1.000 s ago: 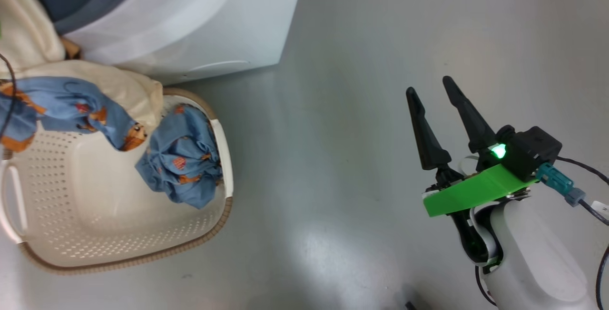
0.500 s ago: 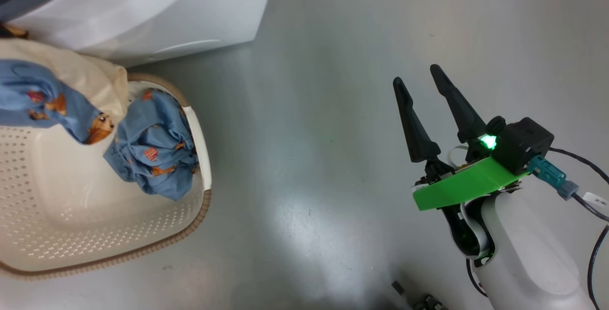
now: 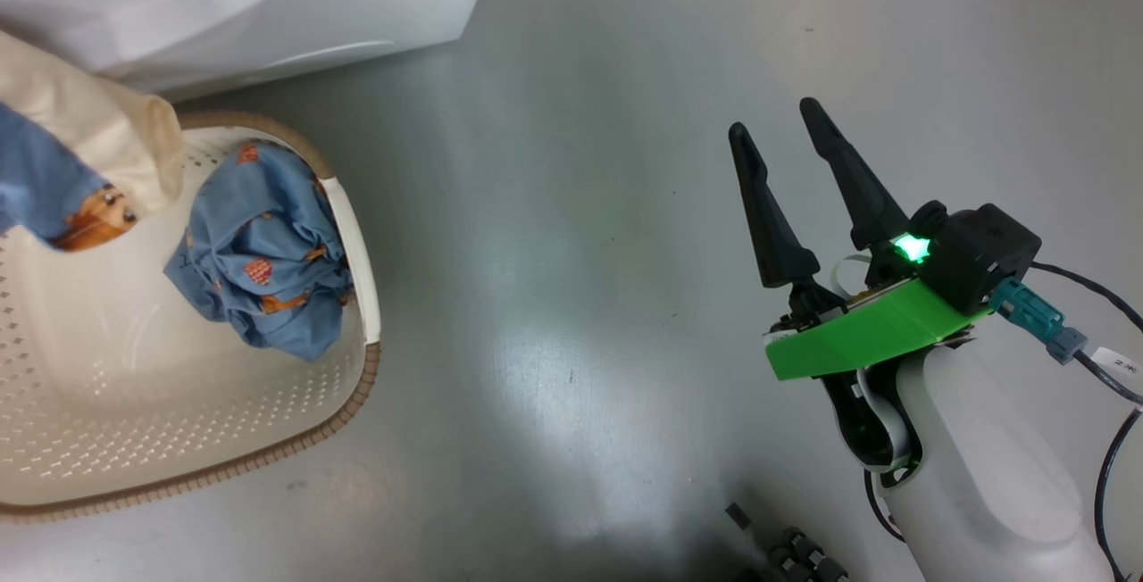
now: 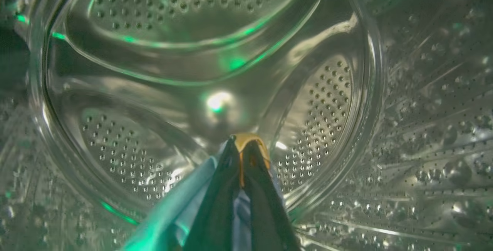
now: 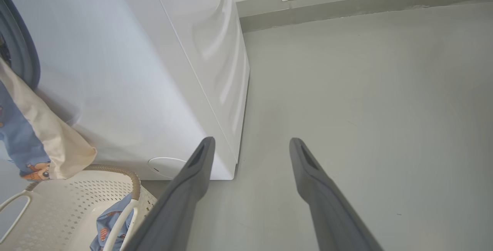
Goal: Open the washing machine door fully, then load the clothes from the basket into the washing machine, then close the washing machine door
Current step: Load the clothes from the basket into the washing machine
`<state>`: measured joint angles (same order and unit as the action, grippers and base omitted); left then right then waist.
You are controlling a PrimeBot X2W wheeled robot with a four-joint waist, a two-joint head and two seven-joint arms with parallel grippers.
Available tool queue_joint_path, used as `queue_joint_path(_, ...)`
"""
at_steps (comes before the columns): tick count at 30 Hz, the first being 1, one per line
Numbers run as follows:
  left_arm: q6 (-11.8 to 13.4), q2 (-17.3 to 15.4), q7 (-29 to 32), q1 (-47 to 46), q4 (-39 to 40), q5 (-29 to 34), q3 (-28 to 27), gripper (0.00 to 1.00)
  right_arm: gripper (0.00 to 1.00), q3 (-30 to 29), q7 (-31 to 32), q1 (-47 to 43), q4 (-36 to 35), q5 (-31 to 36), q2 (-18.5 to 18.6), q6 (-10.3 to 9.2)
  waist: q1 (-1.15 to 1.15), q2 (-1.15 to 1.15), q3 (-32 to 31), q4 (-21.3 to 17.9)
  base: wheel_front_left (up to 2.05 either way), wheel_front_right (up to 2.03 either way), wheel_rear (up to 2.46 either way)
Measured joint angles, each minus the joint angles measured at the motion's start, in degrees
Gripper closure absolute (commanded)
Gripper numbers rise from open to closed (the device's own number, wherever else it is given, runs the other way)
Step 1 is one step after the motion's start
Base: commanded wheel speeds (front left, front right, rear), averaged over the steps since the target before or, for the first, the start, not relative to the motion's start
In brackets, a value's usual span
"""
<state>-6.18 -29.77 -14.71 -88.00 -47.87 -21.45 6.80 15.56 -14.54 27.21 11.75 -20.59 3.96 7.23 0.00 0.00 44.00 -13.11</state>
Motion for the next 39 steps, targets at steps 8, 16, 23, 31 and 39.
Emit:
queue_joint_path(8, -0.8, 2.5, 0.0, 2.5, -11.1, 1.1, 1.9, 1.00, 0.00, 0.5, 0.0, 0.4, 0.3, 0.0, -0.2, 0.00, 0.00, 0.00, -0.4, 0.4, 0.00, 0.00, 0.00)
queue_joint_path(16, -1.3, 3.5, 4.5, -0.3, -21.2, 1.2, 5.7, 0.56, 0.00, 0.7, 0.0, 0.4, 0.7, 0.0, -0.3, 0.00, 0.00, 0.00, -1.3, 0.7, 0.00, 0.00, 0.00)
queue_joint_path(23, -1.3, 4.0, 8.7, -0.7, -24.0, -0.4, 7.9, 0.00, 0.00, 0.8, 0.0, 0.4, 0.9, 0.0, -0.3, 0.00, 0.00, 0.00, -1.9, 1.0, 0.00, 0.00, 0.00)
queue_joint_path(31, -1.3, 4.2, 4.3, -0.6, -24.2, -3.9, 8.6, 0.00, 0.00, 0.8, 0.0, 0.4, 1.1, 0.0, -0.1, 0.00, 0.00, 0.00, -2.8, 1.4, 0.00, 0.00, 0.00)
queue_joint_path(39, -1.3, 5.5, 0.1, 4.9, -19.8, -8.5, 7.7, 0.00, 0.00, 0.7, 0.0, 0.4, 1.2, 0.0, 0.6, 0.00, 0.00, 0.00, -4.4, 2.3, 0.00, 0.00, 0.00)
